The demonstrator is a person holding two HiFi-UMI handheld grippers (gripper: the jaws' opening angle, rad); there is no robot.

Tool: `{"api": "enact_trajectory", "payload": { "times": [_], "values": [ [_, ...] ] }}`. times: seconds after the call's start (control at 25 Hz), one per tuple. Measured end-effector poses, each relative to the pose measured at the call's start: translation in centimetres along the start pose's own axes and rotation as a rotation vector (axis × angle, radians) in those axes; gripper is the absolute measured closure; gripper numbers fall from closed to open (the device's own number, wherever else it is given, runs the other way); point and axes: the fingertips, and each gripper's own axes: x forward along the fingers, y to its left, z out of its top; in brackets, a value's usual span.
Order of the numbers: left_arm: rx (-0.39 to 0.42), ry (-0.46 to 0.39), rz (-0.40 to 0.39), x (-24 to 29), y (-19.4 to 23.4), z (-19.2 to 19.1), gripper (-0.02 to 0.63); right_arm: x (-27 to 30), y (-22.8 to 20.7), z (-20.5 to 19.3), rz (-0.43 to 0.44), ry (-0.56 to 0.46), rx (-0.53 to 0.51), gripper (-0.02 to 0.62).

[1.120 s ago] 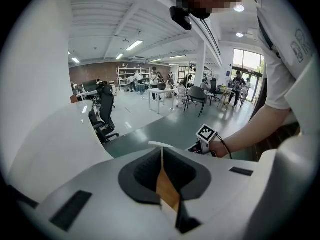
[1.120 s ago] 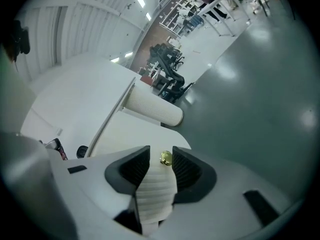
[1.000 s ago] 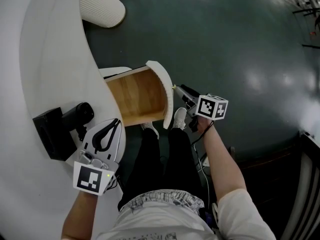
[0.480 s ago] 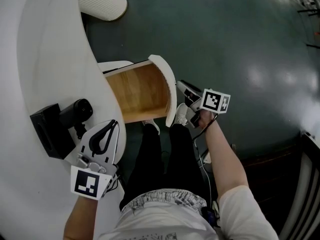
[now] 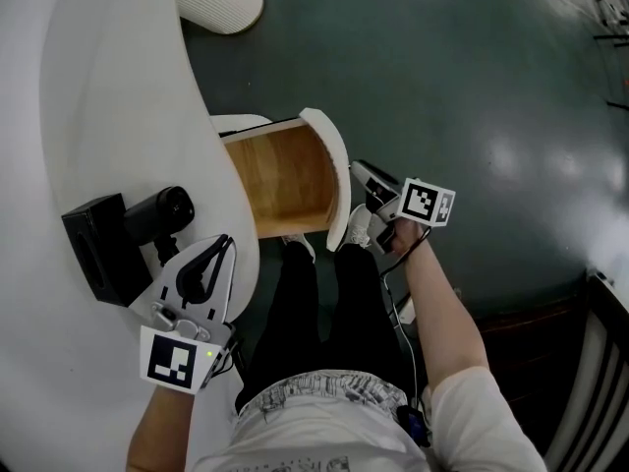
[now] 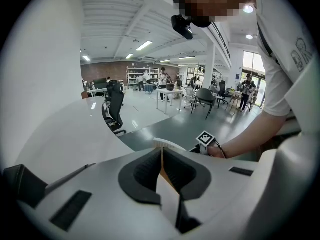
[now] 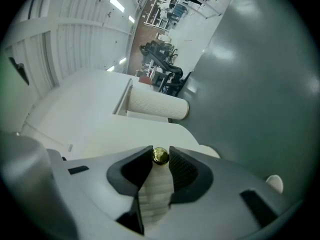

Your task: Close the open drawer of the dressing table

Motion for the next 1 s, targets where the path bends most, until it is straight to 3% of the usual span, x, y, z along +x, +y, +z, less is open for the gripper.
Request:
{"api": "enact_trajectory", "payload": {
  "times": [0.16, 1.0],
  "values": [
    [-0.011, -0.002, 0.024, -0.4, 0.0, 0.0, 0.575, 1.2, 1.1, -0.7, 0.050, 0.030, -0.019, 0.483],
    [-0.080, -0.048, 0.155, -6.9, 4.7, -2.3, 0.575, 10.8, 6.4, -8.3, 0.081, 0.221, -0.105, 0.483]
  ]
}}
